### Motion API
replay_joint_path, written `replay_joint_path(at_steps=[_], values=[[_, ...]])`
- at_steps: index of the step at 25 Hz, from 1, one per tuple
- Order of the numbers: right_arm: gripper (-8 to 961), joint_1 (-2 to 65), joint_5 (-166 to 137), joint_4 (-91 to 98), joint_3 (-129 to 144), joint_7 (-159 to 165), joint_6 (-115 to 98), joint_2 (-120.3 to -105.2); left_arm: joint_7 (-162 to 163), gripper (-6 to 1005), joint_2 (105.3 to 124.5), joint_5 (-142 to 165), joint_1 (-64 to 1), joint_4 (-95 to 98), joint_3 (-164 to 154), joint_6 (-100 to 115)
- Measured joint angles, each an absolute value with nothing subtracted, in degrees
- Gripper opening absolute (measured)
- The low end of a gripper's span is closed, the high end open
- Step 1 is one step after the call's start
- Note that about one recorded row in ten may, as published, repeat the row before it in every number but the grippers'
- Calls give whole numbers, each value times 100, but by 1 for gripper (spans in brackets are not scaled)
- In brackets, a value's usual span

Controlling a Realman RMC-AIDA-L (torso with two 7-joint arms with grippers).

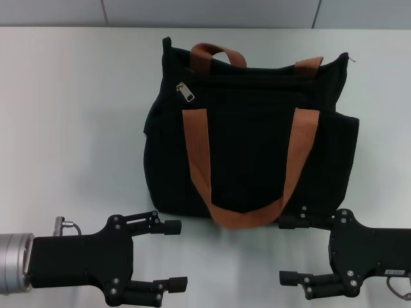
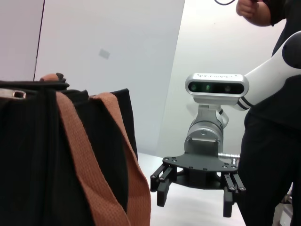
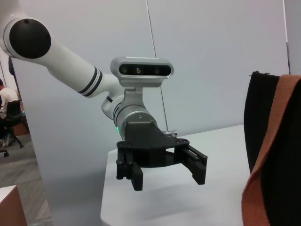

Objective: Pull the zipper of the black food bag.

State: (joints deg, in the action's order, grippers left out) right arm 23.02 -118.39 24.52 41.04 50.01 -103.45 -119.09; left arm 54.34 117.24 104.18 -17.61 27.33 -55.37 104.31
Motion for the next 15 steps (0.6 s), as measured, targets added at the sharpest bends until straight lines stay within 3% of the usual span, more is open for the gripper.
replay_joint_path(at_steps=[15], values=[[817, 2257, -11838, 2452, 4059, 5000, -10329, -11909, 5003, 831, 11830, 10286, -1852, 2494, -4218, 11116]])
